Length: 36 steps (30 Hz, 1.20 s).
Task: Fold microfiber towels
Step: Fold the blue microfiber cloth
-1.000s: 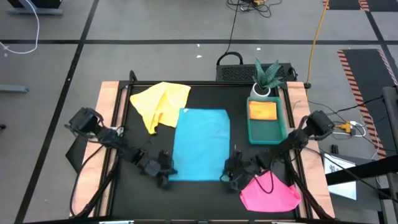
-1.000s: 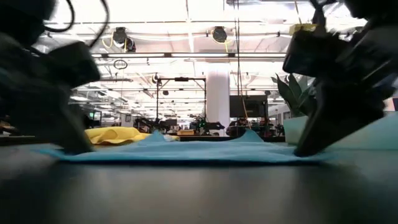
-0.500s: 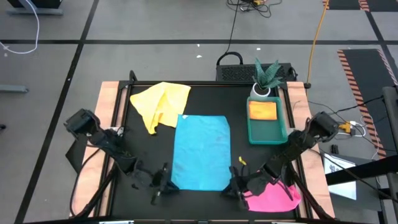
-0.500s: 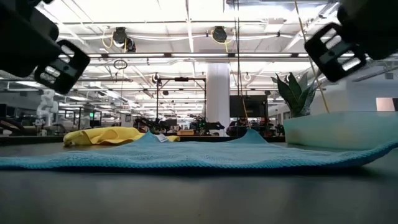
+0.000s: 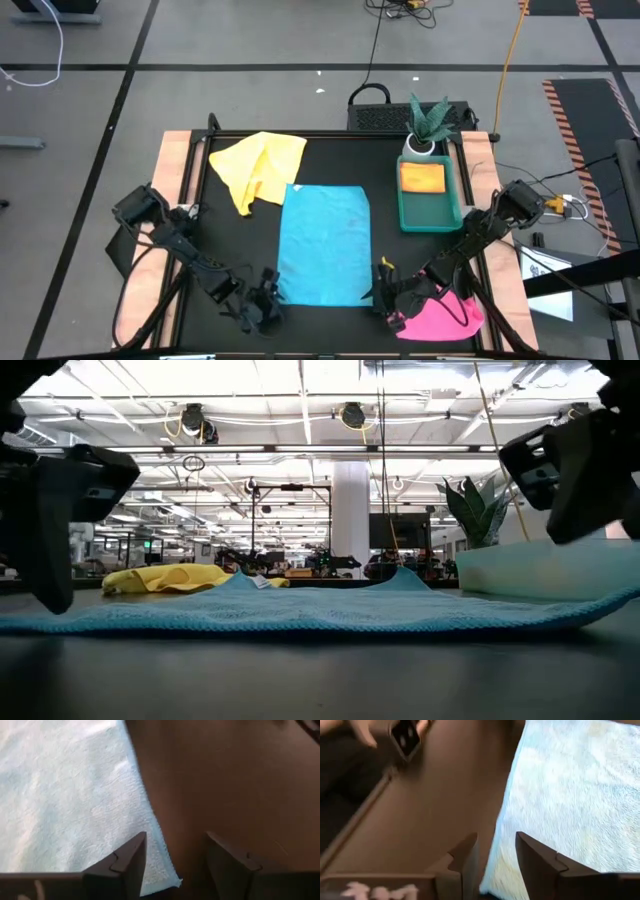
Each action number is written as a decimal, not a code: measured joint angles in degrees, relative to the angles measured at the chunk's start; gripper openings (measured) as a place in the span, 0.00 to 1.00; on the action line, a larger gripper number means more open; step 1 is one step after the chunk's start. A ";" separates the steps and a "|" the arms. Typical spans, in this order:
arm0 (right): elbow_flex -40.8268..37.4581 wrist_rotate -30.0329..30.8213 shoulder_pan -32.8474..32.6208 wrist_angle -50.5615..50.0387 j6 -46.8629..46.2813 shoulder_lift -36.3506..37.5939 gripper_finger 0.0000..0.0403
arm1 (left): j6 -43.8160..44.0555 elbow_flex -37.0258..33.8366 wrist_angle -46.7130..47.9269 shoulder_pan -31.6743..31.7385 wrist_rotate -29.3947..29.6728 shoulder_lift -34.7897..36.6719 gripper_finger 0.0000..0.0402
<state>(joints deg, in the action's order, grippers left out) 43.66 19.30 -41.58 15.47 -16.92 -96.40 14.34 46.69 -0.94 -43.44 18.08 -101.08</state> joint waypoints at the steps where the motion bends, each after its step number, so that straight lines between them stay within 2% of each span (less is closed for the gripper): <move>1: 0.00 -0.04 0.00 -1.07 0.59 0.00 0.32 | 0.53 0.15 1.06 0.00 0.43 0.04 0.51; 8: 0.02 -0.28 -0.47 -5.67 4.82 -0.20 0.29 | 0.79 0.22 1.47 0.57 0.66 0.04 0.45; 16: 1.09 -0.03 -0.52 -5.53 13.04 -4.26 0.22 | 0.79 0.13 0.70 1.72 0.83 0.02 0.42; 22: 3.59 -1.40 -0.52 -6.18 10.77 -5.46 0.19 | 0.18 0.13 -0.61 2.70 0.10 0.02 0.53; 28: 4.61 -1.75 -0.52 -7.17 4.13 -3.38 0.27 | -1.81 0.13 -0.96 2.99 -1.74 0.02 0.68; 32: 4.61 -4.77 -0.56 -5.88 2.78 -2.63 0.34 | -1.99 0.13 -0.89 2.93 -1.66 0.02 0.71; 36: 4.61 -3.28 -1.43 -6.14 6.79 -4.33 0.39 | -1.98 0.13 -0.87 2.93 -0.83 0.02 0.71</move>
<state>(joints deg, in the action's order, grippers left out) 48.27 16.02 -43.01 9.33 -10.13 -100.73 12.36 46.83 -1.80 -40.51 17.26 -101.06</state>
